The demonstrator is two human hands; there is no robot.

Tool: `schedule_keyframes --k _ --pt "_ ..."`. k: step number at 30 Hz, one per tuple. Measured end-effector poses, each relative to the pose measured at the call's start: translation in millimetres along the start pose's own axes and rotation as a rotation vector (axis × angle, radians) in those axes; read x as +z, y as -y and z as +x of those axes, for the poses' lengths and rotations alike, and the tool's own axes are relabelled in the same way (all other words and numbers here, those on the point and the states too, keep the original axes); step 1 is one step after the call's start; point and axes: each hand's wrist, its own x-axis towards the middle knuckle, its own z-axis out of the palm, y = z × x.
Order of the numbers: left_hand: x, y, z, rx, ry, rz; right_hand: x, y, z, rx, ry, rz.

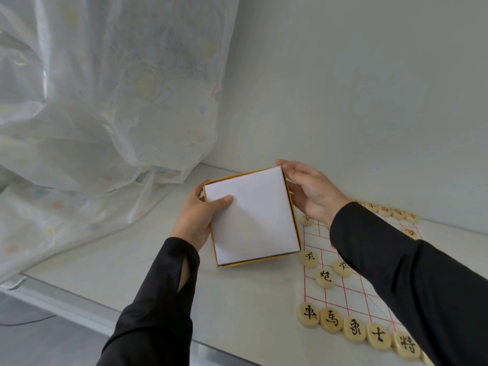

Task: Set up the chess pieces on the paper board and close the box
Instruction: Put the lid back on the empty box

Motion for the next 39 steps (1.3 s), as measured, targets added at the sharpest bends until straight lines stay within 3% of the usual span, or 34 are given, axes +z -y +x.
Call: schedule_keyframes --k 4,11,24,31,39 --pt "5 -1 -6 0.169 -0.025 -0.028 -3 -3 0 -0.059 0.037 -0.23" --pt "6 -12 -8 0.441 -0.022 0.33 -4 3 -15 -0.368 -0.046 -0.519" --pt "14 -10 -14 0.483 0.004 0.459 2 3 -22 -0.208 -0.119 -0.089" --pt "12 -9 -12 0.47 -0.041 0.467 6 1 -23 -0.201 -0.118 -0.113" --pt "9 -11 -8 0.47 -0.053 0.527 1 3 -30 -0.294 -0.098 -0.374"
